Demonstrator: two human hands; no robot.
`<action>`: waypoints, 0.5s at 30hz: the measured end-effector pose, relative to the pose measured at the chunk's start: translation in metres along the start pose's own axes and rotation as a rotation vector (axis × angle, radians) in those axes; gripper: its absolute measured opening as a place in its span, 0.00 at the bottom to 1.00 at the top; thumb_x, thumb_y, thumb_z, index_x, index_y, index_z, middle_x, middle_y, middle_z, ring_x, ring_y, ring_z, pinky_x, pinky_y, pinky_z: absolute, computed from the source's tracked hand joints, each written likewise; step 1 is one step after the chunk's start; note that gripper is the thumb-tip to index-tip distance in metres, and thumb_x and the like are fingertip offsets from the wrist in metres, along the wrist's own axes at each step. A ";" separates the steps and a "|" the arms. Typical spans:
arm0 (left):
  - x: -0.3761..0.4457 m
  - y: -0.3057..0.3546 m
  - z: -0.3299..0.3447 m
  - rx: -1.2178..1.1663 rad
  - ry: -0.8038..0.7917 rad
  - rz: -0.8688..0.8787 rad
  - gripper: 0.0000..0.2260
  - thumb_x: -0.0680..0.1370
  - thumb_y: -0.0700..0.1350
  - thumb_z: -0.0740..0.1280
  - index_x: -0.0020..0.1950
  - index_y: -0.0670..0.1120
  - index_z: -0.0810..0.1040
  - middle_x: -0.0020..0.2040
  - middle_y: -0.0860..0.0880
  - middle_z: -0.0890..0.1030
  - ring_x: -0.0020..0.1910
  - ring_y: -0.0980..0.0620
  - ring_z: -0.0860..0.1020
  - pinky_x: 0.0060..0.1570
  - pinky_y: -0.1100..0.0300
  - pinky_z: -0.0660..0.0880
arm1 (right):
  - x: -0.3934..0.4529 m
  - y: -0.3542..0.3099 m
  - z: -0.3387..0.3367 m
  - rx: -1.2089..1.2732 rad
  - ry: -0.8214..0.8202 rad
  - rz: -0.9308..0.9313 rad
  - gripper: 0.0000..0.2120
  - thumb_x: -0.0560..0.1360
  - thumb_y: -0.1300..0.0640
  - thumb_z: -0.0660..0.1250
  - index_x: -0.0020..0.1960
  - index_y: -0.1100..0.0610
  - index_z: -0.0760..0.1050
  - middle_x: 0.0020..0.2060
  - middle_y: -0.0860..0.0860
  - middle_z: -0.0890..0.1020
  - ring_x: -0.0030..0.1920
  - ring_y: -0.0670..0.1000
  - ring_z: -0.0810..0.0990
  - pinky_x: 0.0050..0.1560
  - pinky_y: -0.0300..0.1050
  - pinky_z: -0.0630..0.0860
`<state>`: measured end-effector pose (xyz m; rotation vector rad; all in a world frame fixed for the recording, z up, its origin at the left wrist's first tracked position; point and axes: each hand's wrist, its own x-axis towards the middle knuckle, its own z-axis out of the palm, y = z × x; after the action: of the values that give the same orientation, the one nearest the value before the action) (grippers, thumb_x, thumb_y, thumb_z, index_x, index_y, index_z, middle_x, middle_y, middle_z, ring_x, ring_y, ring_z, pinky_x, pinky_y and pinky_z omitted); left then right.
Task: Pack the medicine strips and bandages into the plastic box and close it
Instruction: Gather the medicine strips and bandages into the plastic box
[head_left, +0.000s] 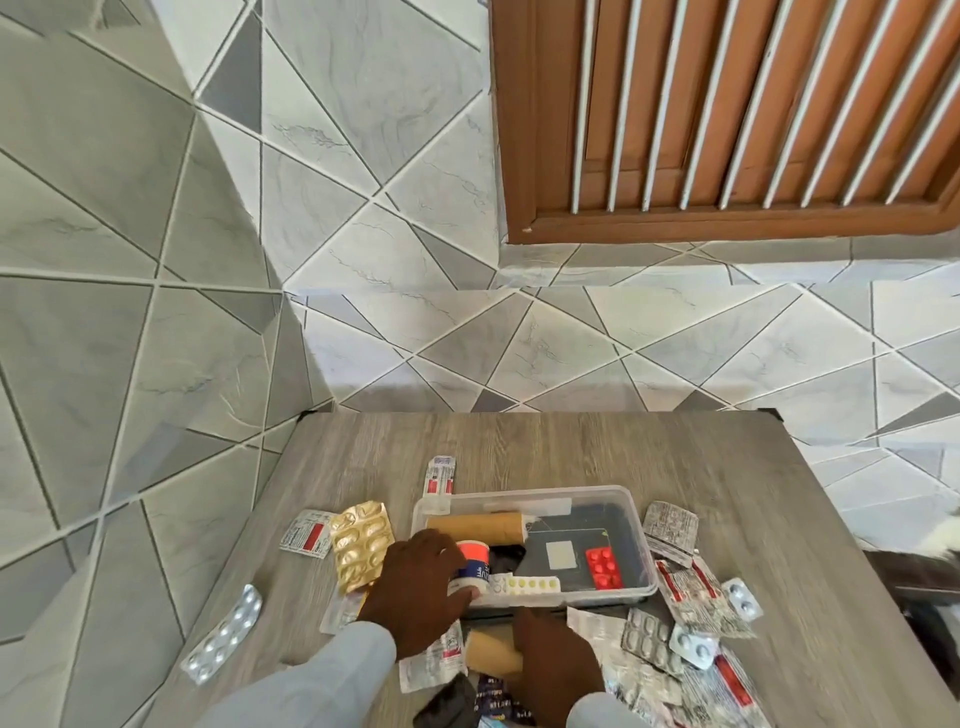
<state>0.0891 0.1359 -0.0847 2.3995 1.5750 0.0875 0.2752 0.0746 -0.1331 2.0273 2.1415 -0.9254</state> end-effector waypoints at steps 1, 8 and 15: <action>0.002 0.001 -0.002 0.008 0.003 -0.010 0.29 0.70 0.66 0.49 0.63 0.54 0.73 0.65 0.53 0.72 0.68 0.51 0.67 0.67 0.53 0.61 | 0.000 -0.002 -0.002 0.034 -0.013 -0.016 0.23 0.70 0.49 0.66 0.63 0.52 0.65 0.61 0.52 0.73 0.63 0.57 0.72 0.53 0.49 0.70; 0.010 -0.007 -0.012 -0.141 0.116 -0.165 0.23 0.72 0.65 0.50 0.55 0.56 0.76 0.55 0.57 0.77 0.58 0.55 0.73 0.59 0.57 0.66 | -0.014 -0.018 -0.042 0.409 0.156 -0.174 0.12 0.65 0.47 0.65 0.39 0.44 0.61 0.32 0.45 0.72 0.35 0.46 0.70 0.37 0.43 0.67; 0.013 -0.004 -0.018 -0.280 0.187 -0.257 0.09 0.78 0.55 0.60 0.54 0.55 0.76 0.54 0.59 0.76 0.57 0.56 0.72 0.61 0.58 0.65 | 0.028 -0.012 -0.077 0.465 0.360 0.066 0.12 0.70 0.45 0.65 0.41 0.47 0.63 0.36 0.48 0.77 0.39 0.52 0.78 0.40 0.49 0.76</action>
<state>0.0873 0.1531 -0.0696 2.0089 1.8041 0.4598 0.2875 0.1349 -0.0777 2.6455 2.1539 -1.2236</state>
